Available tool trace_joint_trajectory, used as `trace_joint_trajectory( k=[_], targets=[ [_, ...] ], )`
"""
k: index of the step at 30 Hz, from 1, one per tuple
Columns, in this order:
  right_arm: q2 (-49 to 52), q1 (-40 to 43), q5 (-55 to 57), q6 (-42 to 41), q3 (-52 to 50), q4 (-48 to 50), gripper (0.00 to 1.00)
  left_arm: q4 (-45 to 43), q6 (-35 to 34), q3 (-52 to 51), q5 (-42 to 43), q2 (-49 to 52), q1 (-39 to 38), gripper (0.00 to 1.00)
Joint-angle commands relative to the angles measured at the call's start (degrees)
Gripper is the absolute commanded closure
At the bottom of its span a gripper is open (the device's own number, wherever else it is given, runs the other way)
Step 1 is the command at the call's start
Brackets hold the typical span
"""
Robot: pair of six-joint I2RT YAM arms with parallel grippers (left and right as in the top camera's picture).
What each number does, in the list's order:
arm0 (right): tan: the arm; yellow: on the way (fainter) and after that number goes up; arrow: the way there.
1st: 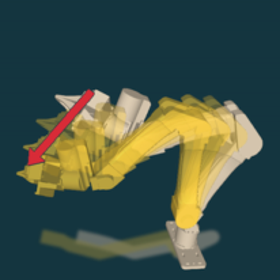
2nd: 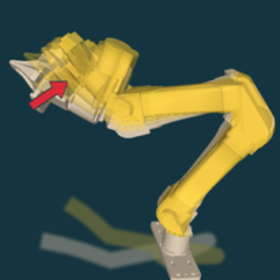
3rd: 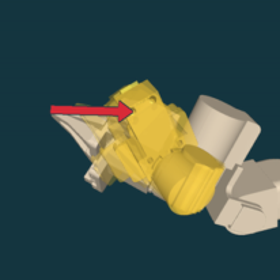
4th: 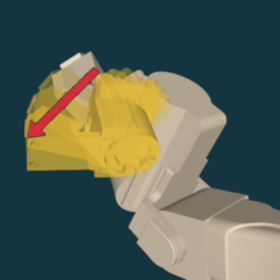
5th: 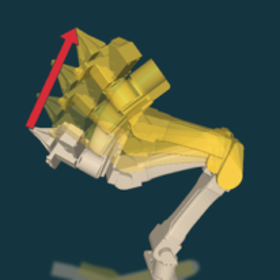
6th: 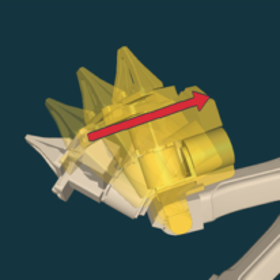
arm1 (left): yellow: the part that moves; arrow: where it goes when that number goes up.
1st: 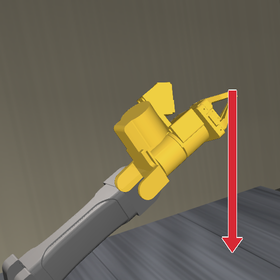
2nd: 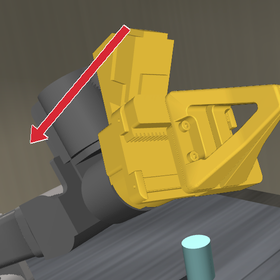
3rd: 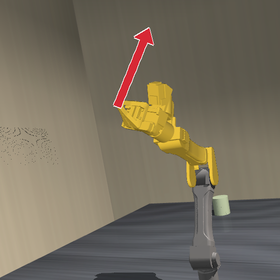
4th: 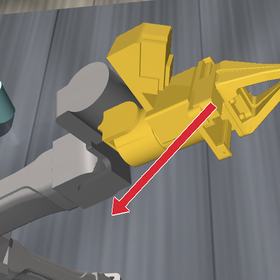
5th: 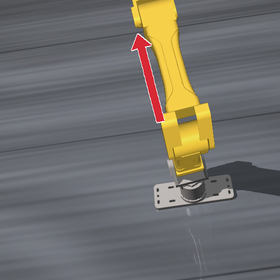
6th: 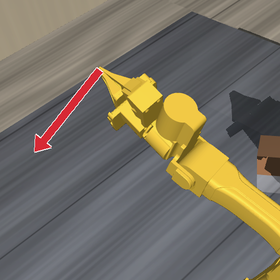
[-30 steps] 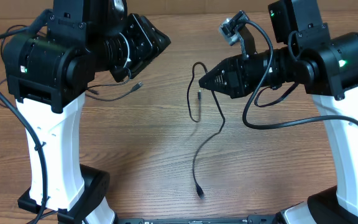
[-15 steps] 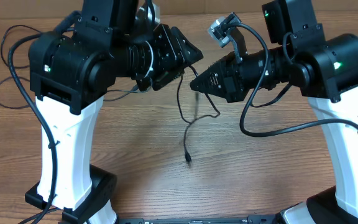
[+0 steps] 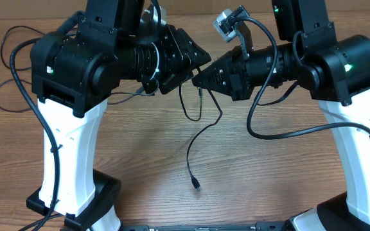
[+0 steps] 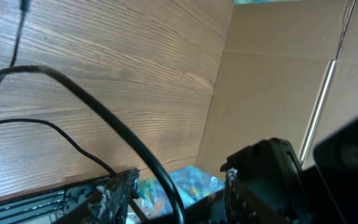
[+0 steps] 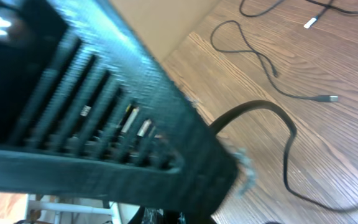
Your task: Untangle cables
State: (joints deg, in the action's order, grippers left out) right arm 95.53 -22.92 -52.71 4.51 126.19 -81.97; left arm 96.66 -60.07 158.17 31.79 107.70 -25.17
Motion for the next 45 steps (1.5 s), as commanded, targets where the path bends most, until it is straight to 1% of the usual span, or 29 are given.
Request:
trace_joint_trajectory(
  k=[1,8,12,14,15,18,21,22,24,26,27,28,29,30,31,33,36,39,41,43,45],
  targets=[
    [-0.3,-0.2,-2.9,-0.2,-0.1,0.4,0.96,-0.1,-1.7,0.2,0.9,0.7,-0.4,0.54],
    [-0.3,-0.2,-2.5,-0.2,-0.1,0.4,0.96,0.0,-1.7,0.2,1.3,0.7,-0.4,0.62],
    [-0.3,-0.2,-2.3,-0.2,-0.1,0.2,0.96,-0.1,-1.7,0.2,1.3,0.7,-0.4,0.80],
    [-0.3,-0.2,-2.3,-0.2,-0.1,0.2,0.96,-0.1,-1.7,0.2,1.0,0.7,-0.4,0.92],
    [-0.3,-0.2,-2.3,-0.2,-0.1,0.2,0.96,0.0,-1.7,0.2,0.8,0.7,-0.4,0.96],
    [-0.3,-0.2,-2.2,-0.2,-0.1,0.2,0.96,0.0,-1.7,0.2,-0.2,0.7,-0.4,0.96],
    [-0.3,-0.2,-0.3,-0.6,-0.1,0.0,0.96,0.1,-1.7,0.2,-3.5,0.7,-0.4,0.96],
    [-0.3,-0.2,1.9,-2.4,-0.1,0.0,0.96,0.1,-1.7,0.2,-5.5,0.7,-0.4,0.96],
    [-0.3,-0.1,8.1,-8.9,-0.1,0.0,0.96,0.1,-1.7,0.2,-10.4,0.7,-0.4,0.95],
    [-0.3,0.4,12.3,-14.2,-0.1,-0.2,0.84,0.1,-1.7,0.2,-14.8,0.7,-0.4,0.96],
    [-0.3,0.8,13.0,-15.1,-0.1,-0.3,0.79,0.1,-1.7,0.2,-16.7,0.7,-0.4,0.95],
    [-0.3,1.3,13.0,-15.2,-0.1,-0.6,0.68,0.1,-1.7,0.2,-18.3,0.7,-0.4,0.95],
    [-0.3,1.8,13.0,-15.2,-0.1,-0.9,0.38,0.1,-1.6,0.2,-19.5,0.7,-0.4,0.96],
    [-0.3,2.3,13.0,-15.2,-0.1,-1.3,0.17,0.1,-1.6,0.2,-20.2,0.7,-0.4,0.96],
    [-0.3,3.0,13.0,-15.2,-0.1,-1.8,0.07,0.1,-1.2,0.2,-20.4,0.7,-0.4,0.96],
    [-0.3,4.4,12.8,-15.4,-0.1,-2.6,0.00,0.1,-1.2,0.2,-20.3,0.7,-0.4,0.96],
    [-0.3,7.6,12.8,-16.9,-0.1,-4.7,0.00,0.1,-1.7,0.2,-18.1,0.7,-0.4,0.96],
    [-0.3,11.5,13.4,-16.9,-0.1,-7.0,0.00,0.1,-1.7,0.2,-11.0,0.7,-0.4,0.96],
    [-0.3,14.6,14.7,-16.9,-0.1,-8.8,0.00,0.1,-1.3,0.2,-7.9,0.5,-0.4,0.96],
    [-0.3,17.1,16.5,-16.9,-0.1,-10.8,0.00,0.1,-0.5,0.2,-7.6,0.0,-0.4,0.96],
    [-0.3,19.4,18.5,-16.7,-0.1,-13.1,0.00,0.1,-0.6,0.2,-9.6,-0.5,-0.3,0.95]
  ],
)
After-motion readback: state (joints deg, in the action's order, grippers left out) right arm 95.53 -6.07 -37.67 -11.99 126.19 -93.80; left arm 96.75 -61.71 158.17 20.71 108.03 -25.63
